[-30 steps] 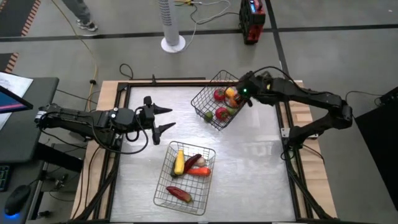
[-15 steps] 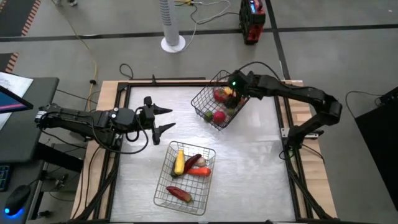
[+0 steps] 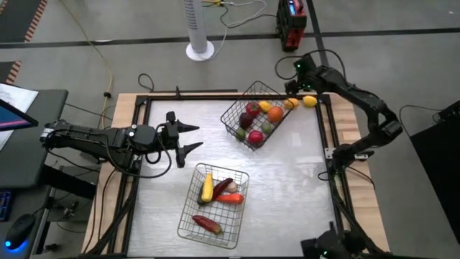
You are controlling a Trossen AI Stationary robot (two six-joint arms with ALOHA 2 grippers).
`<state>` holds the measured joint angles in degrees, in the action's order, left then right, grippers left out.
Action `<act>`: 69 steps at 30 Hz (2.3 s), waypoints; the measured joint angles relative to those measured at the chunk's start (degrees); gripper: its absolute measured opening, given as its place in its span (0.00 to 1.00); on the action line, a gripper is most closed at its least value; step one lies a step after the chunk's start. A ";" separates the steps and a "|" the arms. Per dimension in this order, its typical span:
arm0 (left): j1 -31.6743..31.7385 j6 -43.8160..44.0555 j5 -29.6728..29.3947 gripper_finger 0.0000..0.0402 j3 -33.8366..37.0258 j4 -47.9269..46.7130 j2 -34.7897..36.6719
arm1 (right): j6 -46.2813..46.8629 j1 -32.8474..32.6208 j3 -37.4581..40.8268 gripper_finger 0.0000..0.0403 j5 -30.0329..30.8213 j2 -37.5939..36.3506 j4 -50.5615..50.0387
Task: Sort produce into baskets
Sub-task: Put the right yellow lemon into the black wire basket
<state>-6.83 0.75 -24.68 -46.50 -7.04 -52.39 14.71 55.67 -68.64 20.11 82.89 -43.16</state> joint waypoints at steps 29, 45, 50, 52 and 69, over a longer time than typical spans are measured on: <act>0.00 -0.08 -0.17 0.64 0.00 0.20 0.01 | 6.01 7.17 -1.05 0.78 -2.67 16.29 0.82; 0.00 -0.74 -0.17 0.64 0.00 0.38 0.01 | 1.91 7.11 -1.01 0.76 -8.71 21.27 -4.80; 0.00 -0.72 -0.19 0.64 0.00 0.40 0.01 | 1.95 6.73 -1.01 0.76 -9.95 21.27 -9.21; 0.00 -0.70 -0.19 0.64 0.00 0.40 0.01 | 2.32 6.14 -1.01 0.76 -10.13 21.27 -10.13; 0.00 -0.72 -0.17 0.64 0.00 0.03 0.01 | 3.48 4.50 -1.01 0.76 -13.16 21.25 -4.13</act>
<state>-6.83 0.03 -24.84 -46.50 -7.00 -52.38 18.19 60.17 -69.65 6.95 104.14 -47.29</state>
